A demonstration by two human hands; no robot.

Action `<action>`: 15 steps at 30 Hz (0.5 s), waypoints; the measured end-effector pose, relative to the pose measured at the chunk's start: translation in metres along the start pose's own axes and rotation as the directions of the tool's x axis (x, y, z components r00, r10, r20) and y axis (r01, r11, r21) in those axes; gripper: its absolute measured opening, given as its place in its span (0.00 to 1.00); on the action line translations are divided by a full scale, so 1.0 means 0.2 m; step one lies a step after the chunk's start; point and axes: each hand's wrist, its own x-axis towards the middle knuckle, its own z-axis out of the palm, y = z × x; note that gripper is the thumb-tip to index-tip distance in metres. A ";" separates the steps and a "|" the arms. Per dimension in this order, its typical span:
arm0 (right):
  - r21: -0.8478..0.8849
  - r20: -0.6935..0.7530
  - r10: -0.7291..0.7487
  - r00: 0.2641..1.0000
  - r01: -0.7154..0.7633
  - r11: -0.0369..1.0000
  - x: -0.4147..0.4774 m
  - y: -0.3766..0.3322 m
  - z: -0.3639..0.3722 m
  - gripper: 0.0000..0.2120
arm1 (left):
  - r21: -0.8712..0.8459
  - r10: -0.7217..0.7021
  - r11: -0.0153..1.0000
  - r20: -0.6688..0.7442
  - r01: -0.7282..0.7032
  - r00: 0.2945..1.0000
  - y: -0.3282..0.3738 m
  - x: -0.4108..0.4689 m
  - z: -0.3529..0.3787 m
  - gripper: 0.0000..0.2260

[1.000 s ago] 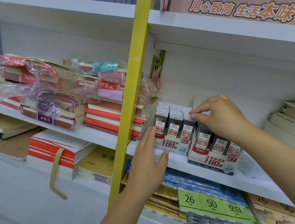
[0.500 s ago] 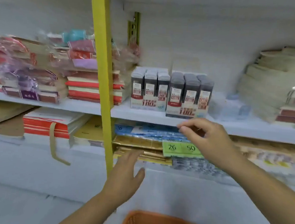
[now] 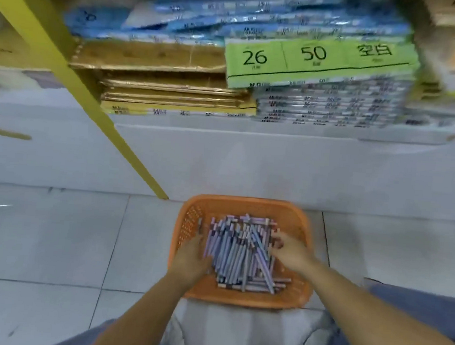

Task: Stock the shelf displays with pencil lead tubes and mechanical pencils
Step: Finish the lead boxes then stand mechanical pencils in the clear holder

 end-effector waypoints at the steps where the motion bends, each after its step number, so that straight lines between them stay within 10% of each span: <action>1: 0.017 0.014 0.026 1.000 -0.026 1.000 0.05 0.03 0.05 0.22 | -0.019 -0.008 1.000 0.005 0.008 1.000 -0.01 0.03 0.03 0.28; 7: 0.004 -0.204 0.134 0.970 -0.136 0.991 0.22 0.07 0.26 0.46 | -0.050 -0.150 0.988 -0.052 0.148 0.987 -0.06 0.20 0.16 0.43; 15: 0.366 -0.262 0.257 0.930 -0.150 0.918 0.30 0.05 0.36 0.35 | -0.113 -0.358 0.932 -0.150 0.344 0.922 -0.07 0.31 0.30 0.32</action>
